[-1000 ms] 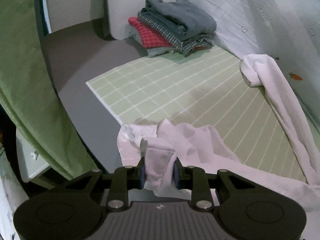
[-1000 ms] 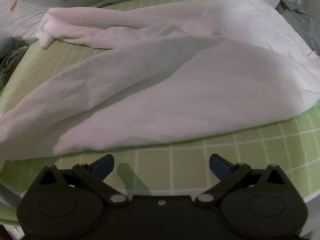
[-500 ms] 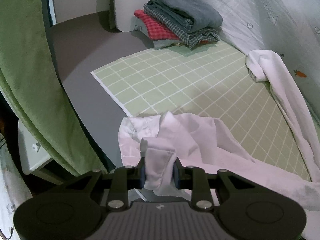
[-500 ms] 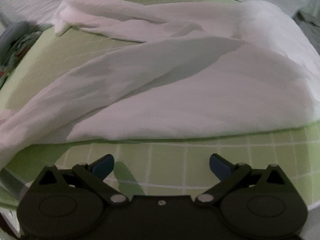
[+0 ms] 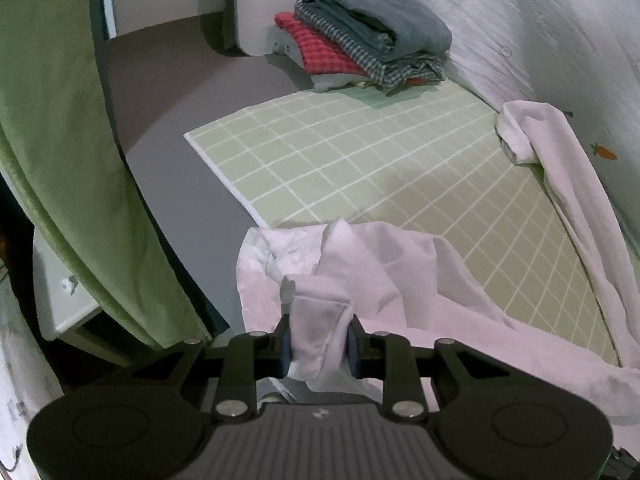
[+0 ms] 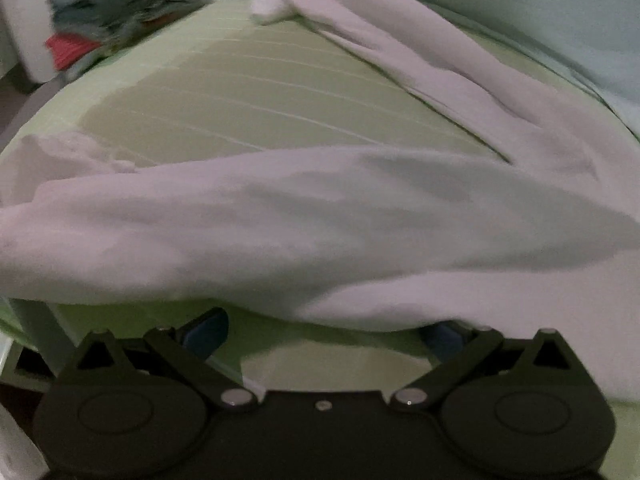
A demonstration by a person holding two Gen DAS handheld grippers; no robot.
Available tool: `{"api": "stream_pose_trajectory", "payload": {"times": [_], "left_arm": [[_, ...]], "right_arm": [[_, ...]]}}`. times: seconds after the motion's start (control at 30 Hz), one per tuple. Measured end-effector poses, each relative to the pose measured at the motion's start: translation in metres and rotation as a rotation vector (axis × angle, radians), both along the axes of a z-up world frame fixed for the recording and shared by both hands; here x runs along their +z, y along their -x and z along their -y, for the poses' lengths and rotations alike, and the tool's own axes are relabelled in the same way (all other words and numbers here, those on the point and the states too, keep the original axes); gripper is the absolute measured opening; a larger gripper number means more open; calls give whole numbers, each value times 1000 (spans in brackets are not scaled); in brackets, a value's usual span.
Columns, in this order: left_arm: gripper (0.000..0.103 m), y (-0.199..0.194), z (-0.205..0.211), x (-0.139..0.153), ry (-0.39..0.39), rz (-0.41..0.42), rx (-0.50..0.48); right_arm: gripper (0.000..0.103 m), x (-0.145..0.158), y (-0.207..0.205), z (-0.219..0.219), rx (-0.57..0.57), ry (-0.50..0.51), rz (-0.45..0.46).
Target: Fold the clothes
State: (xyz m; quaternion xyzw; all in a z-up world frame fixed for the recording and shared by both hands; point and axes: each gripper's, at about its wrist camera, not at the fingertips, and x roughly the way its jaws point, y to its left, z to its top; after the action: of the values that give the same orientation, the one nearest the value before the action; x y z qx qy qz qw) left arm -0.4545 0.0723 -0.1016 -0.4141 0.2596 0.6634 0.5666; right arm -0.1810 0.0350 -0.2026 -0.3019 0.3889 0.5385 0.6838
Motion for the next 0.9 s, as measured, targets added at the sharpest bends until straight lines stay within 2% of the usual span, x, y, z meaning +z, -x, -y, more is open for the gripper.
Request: {"api": "stream_pose_trajectory", "payload": {"times": [0.2, 0.43, 0.67, 0.9], "left_arm": [[29, 5, 3, -7, -3, 26, 31], [29, 9, 5, -8, -12, 47, 43], [28, 10, 1, -8, 1, 49, 26], [28, 15, -21, -12, 21, 36, -16]], "right_arm": [[103, -1, 7, -10, 7, -26, 10], [103, -2, 8, -3, 23, -8, 0], [103, -1, 17, 0, 6, 14, -7], [103, -2, 27, -8, -47, 29, -11]]}}
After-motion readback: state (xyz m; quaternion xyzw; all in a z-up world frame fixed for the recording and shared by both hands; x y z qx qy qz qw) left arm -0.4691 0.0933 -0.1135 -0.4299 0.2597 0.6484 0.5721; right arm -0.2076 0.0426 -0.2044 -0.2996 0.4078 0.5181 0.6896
